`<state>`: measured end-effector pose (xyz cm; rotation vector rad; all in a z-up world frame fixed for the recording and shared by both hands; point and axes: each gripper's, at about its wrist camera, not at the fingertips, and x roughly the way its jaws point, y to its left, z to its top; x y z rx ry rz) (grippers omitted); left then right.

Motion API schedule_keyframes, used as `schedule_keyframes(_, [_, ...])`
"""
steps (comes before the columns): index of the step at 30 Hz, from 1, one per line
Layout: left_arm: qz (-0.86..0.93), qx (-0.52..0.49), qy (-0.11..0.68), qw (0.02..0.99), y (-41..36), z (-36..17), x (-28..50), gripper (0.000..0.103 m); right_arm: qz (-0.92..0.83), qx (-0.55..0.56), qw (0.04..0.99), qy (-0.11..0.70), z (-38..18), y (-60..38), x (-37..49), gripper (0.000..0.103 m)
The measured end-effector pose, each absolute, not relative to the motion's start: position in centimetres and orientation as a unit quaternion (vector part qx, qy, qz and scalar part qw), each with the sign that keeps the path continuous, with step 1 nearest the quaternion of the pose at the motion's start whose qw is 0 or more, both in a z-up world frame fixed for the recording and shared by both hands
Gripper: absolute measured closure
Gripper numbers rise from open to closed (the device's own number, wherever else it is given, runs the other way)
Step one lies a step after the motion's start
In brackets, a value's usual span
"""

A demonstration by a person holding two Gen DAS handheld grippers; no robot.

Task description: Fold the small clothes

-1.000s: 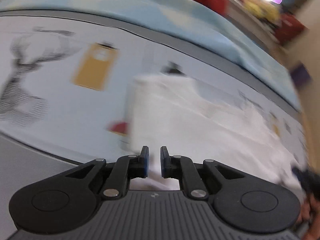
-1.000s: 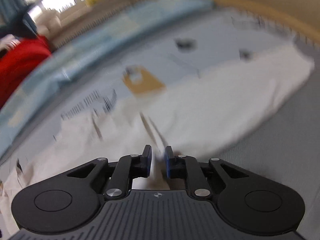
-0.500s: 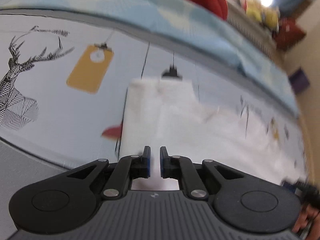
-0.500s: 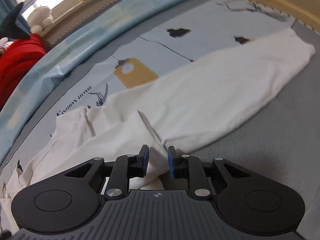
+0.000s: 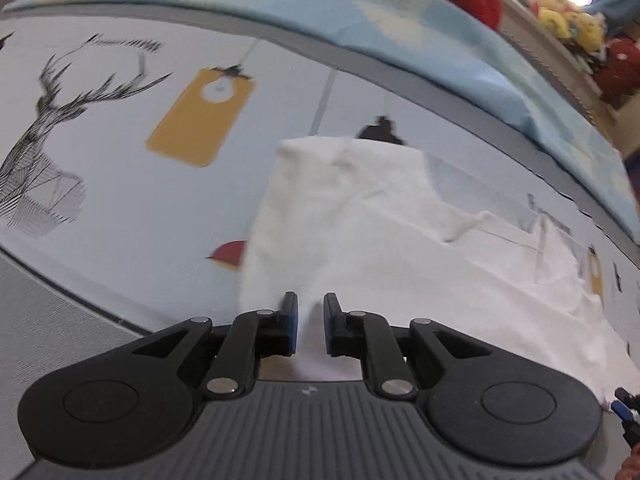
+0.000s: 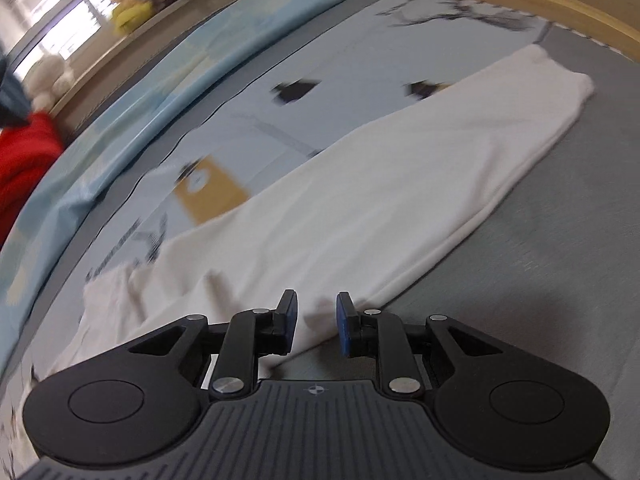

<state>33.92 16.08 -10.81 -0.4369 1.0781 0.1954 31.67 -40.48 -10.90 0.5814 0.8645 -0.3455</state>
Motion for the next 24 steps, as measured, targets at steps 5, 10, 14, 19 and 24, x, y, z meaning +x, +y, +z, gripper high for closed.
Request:
schedule_keyframes(5, [0.069, -0.192, 0.511, 0.835, 14.9, -10.4, 33.9, 0.089, -0.228, 0.307, 0.839, 0.386, -11.3, -46.5, 31.3, 0.075])
schedule_keyframes(10, [0.044, -0.171, 0.506, 0.844, 13.9, -9.9, 33.7, 0.089, -0.286, 0.371, 0.807, 0.359, -12.6, -53.2, 29.9, 0.069])
schedule_keyframes(14, [0.034, -0.170, 0.507, 0.844, 13.5, -9.9, 33.5, 0.089, -0.289, 0.459, 0.780, 0.312, -14.1, -57.3, 28.2, 0.067])
schedule_keyframes(19, [0.021, -0.166, 0.503, 0.848, 12.9, -9.4, 33.3, 0.089, -0.309, 0.479, 0.778, 0.265, -14.8, -59.4, 27.7, 0.072])
schedule_keyframes(24, [0.017, -0.161, 0.496, 0.853, 13.0, -8.8, 32.9, 0.089, -0.311, 0.493, 0.778, 0.235, -15.9, -59.9, 27.7, 0.100])
